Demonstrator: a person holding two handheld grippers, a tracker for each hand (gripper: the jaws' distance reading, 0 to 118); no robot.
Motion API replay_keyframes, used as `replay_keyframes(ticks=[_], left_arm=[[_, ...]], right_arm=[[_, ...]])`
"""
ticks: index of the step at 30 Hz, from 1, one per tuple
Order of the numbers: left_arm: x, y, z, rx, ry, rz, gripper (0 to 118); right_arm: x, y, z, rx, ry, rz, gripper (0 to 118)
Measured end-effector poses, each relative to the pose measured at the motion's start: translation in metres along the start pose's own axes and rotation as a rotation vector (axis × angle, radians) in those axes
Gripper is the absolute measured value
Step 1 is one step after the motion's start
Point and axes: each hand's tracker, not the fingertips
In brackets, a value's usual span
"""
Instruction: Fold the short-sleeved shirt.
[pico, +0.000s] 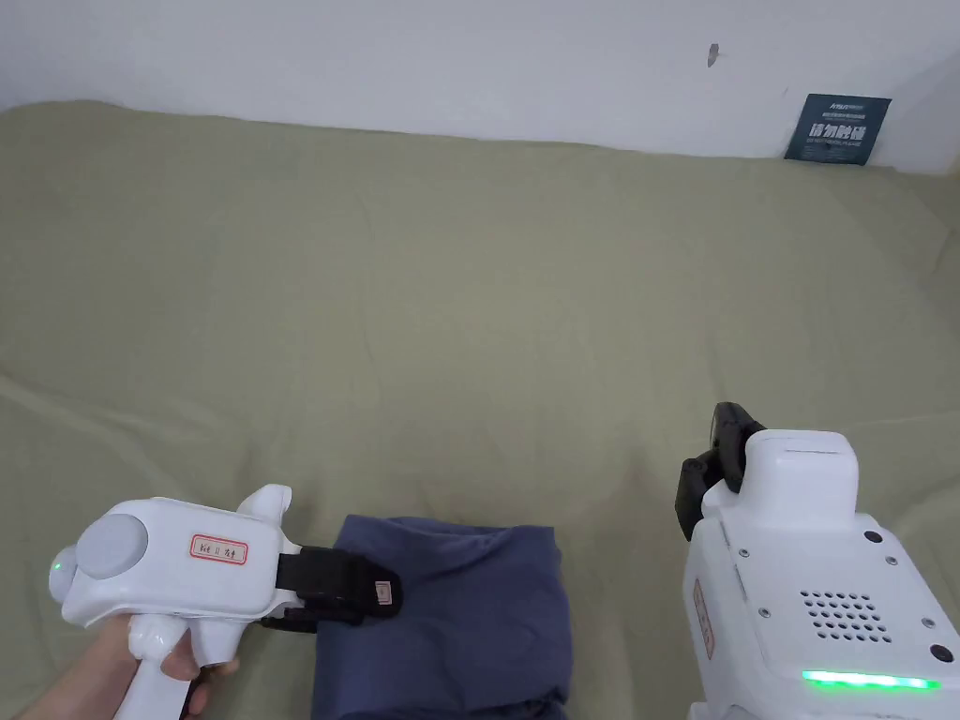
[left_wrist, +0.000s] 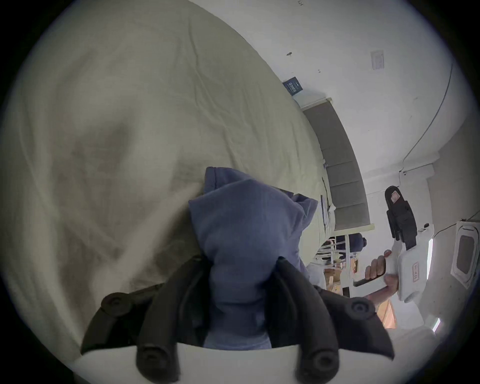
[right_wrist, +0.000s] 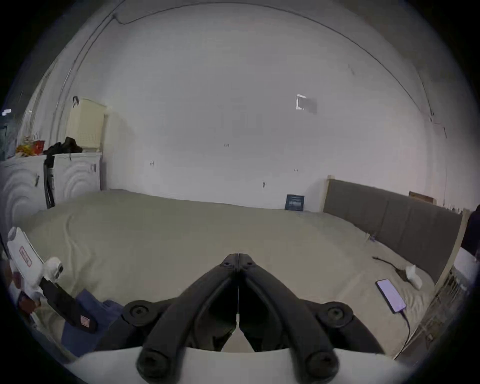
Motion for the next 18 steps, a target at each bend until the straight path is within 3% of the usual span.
replay_keyframes(ticks=[7,10,13,18], left_arm=[[0.004,0.012,0.022,-0.007,0.009,-0.039,32],[-0.01,0.019,0.049,0.009,0.025,-0.038,32],[-0.03,0.024,0.089,0.049,0.062,-0.025,32],[-0.083,0.027,0.17,0.138,0.127,0.041,32]], right_arm=[[-0.012,0.01,0.001,-0.004,0.014,-0.024,1],[-0.031,0.015,0.003,-0.003,0.019,0.006,1],[-0.056,0.021,0.005,0.012,0.074,0.0,1],[-0.125,0.033,0.004,0.045,0.255,0.018,1]])
